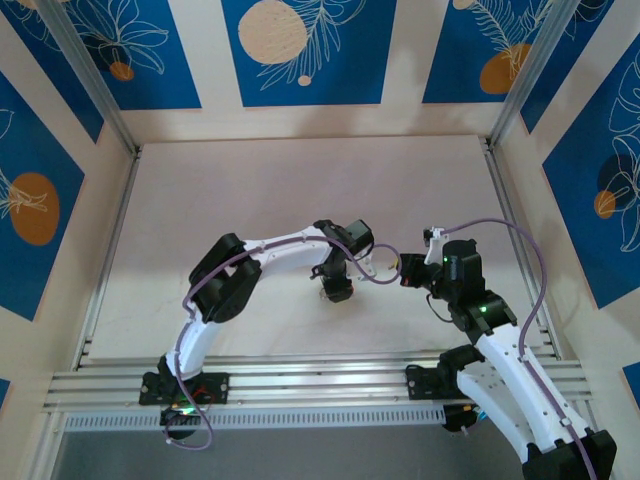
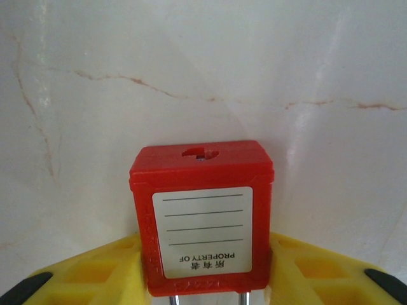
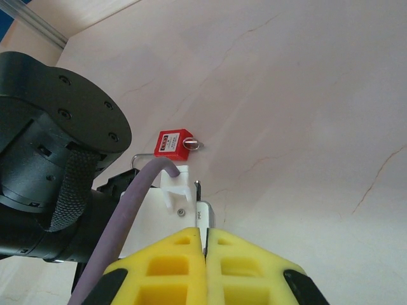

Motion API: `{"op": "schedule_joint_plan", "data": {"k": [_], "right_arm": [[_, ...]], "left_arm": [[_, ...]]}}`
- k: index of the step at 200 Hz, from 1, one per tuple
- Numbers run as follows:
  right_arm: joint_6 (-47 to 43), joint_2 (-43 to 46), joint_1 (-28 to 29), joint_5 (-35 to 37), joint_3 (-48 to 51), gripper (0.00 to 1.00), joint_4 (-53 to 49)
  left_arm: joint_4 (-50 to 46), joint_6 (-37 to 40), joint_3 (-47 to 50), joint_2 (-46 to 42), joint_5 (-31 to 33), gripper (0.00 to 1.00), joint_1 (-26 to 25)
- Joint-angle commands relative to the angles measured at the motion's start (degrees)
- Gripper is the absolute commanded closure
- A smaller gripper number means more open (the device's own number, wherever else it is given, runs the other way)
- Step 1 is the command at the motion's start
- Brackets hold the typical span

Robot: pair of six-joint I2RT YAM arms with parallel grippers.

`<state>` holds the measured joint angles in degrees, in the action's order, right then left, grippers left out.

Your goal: Unlock with the key

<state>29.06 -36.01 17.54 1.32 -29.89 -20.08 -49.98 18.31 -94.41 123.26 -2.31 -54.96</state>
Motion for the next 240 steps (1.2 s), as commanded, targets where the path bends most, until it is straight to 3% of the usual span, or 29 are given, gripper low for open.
{"op": "schedule_joint_plan", "data": {"k": [1,60,82,99,205,240], "right_arm": [[0.56,1.18,-0.10,-1.17,-1.86,1.00,0.94],[0.82,1.72,-0.12,-1.10,-1.79,1.00,0.74],[0.80,1.99,-0.23,-0.98,-2.27,1.00,0.14],[1.01,2.33,-0.19,-1.71,-2.65,1.00,0.06],[3.44,2.96,-0.32,-6.49,-6.22,1.00,-0.49],[5.39,2.66,-0.40,-8.26,-5.91,1.00,1.32]], "left_arm": [[1.34,-0.45,0.21,2.46,1.10,0.55,-1.28],[2.58,-0.81,0.87,3.64,1.31,0.52,-1.99],[3.03,-1.05,1.37,3.33,2.40,0.74,-1.97],[3.83,-0.74,2.39,1.88,4.66,0.78,-1.91],[16.23,-5.54,16.87,-18.28,4.99,0.80,2.86],[30.13,-5.86,26.92,-28.33,7.50,0.81,2.93]]}}
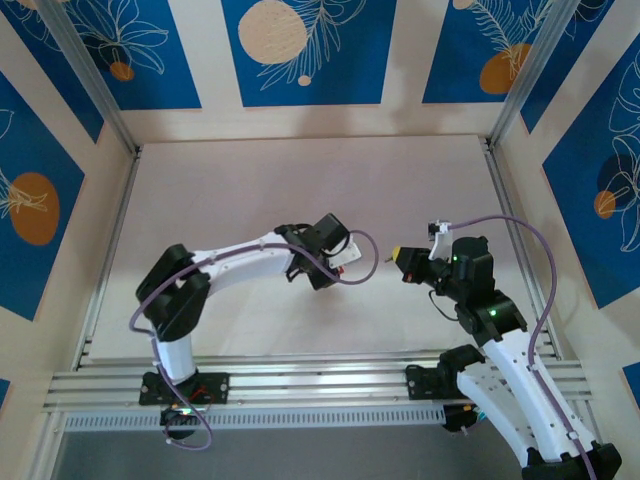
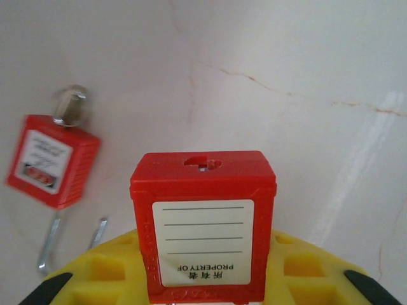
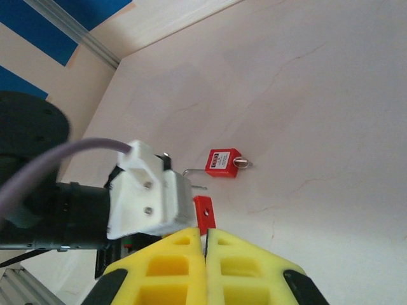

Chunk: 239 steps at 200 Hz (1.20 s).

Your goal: Unlock with the key

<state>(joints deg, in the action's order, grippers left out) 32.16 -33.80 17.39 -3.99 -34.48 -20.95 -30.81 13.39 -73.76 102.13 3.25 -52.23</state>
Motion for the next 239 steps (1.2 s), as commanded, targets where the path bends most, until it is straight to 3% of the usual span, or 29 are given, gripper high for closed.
{"op": "schedule_joint_plan", "data": {"k": [1,45,114,239], "right_arm": [[2.42,0.47,-0.20,-3.09,-1.30,1.00,2.35],[6.51,0.77,4.77,-1.92,1.13,1.00,9.95],[5.68,-4.37,13.59,-0.15,2.58,1.00,19.81],[3.96,-10.22,14.98,-0.31,5.82,1.00,27.68]], "left_arm": [[11.57,-0.93,6.70,-7.59,2.07,0.81,0.15],[38.32,4.65,24.73,-20.88,8.69,0.81,-4.38],[55.59,12.99,34.73,-26.15,11.39,0.81,-7.06],[48.00,8.94,31.61,-26.41,7.04,0.82,-7.10]]}}
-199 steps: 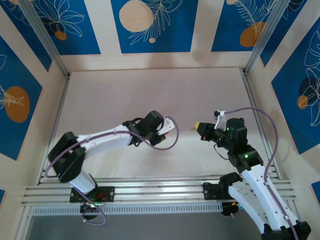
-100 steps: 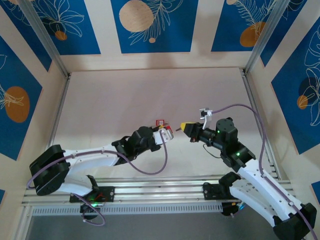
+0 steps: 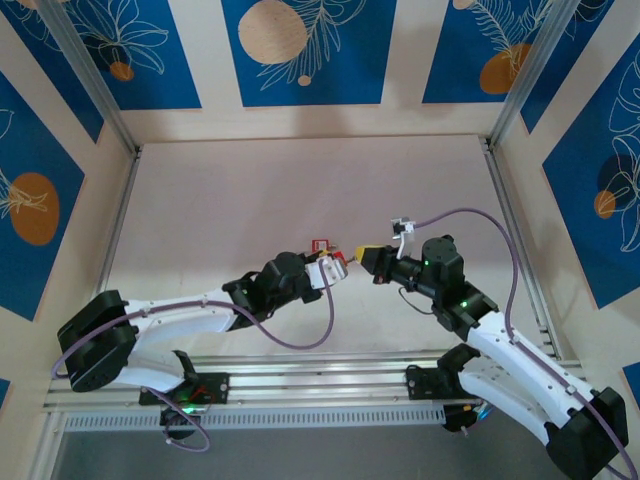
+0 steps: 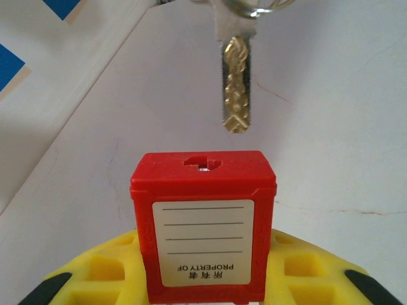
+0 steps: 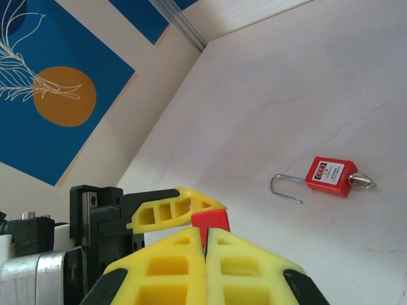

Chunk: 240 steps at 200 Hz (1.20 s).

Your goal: Unlock with the key

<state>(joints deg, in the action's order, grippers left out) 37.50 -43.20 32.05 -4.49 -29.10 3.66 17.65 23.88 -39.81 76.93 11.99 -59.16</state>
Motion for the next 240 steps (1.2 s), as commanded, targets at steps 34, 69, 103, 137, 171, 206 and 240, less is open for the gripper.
{"op": "schedule_joint_plan", "data": {"k": [34,69,103,137,171,206,240], "right_arm": [[-1.28,-2.21,0.44,0.14,0.79,1.00,3.96],[-0.89,-3.10,0.38,-0.58,1.13,1.00,4.40],[-0.36,-3.22,0.51,-1.23,1.70,1.00,4.60],[0.59,-3.21,0.65,-1.40,2.88,1.00,5.12],[2.29,-3.70,0.81,-2.35,3.24,1.00,6.84],[3.37,-4.55,1.01,-2.95,2.97,1.00,8.55],[3.30,-4.75,1.13,-2.46,3.08,1.00,8.82]], "left_arm": [[-1.01,-1.66,-2.44,-1.26,-2.02,0.82,-0.34],[-1.35,-2.01,-2.81,-1.26,-2.37,0.83,-0.35],[-1.30,-2.42,-3.17,-1.52,-1.89,0.83,-0.33],[-1.35,-2.67,-3.25,-1.78,-2.04,0.83,-0.43],[-1.31,-2.96,-3.42,-1.80,-2.19,0.84,-0.52],[-0.69,-3.38,-3.51,-1.91,-1.88,0.84,-0.52],[-1.20,-3.39,-3.60,-1.97,-2.23,0.85,-0.53]]}}
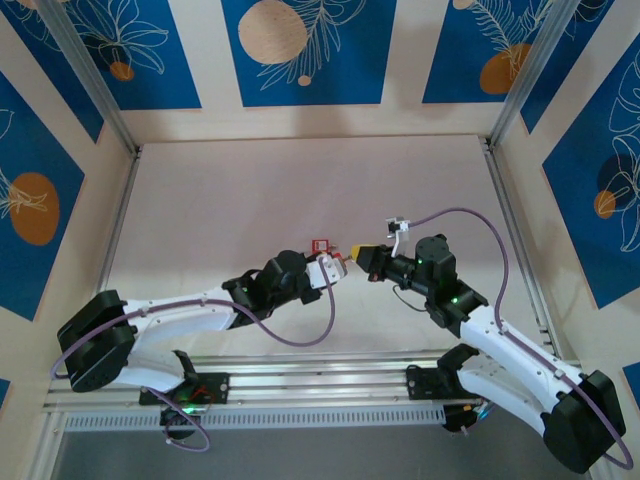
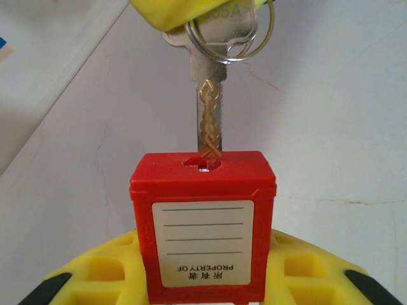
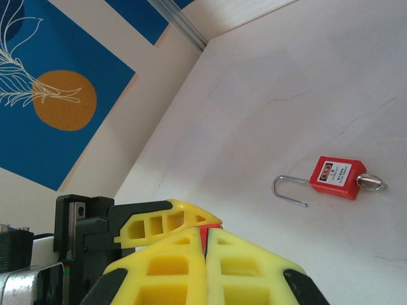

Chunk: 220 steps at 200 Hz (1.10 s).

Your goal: Unlock with the key

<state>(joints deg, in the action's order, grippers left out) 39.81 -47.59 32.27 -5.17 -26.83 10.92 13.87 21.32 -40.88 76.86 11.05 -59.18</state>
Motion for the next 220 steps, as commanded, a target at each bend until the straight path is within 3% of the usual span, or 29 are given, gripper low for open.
{"op": "schedule_joint_plan", "data": {"k": [1,127,160,220], "right_arm": [[0.98,-0.42,0.89,-1.73,0.81,1.00,1.56],[-0.47,-2.42,2.89,-1.87,0.61,1.00,2.55],[-3.10,-3.10,4.98,0.50,1.46,1.00,2.04],[-4.19,-5.26,4.55,-2.63,2.50,1.00,5.12]], "left_arm": [[2.57,-0.84,-2.49,-1.94,-1.29,0.85,-0.50],[3.51,-1.53,-2.52,-2.17,-0.77,0.86,-1.07],[2.50,-4.01,-3.42,-4.00,-3.29,0.86,-1.11],[1.52,-6.85,-4.68,-6.81,-7.42,0.87,-1.12]]}}
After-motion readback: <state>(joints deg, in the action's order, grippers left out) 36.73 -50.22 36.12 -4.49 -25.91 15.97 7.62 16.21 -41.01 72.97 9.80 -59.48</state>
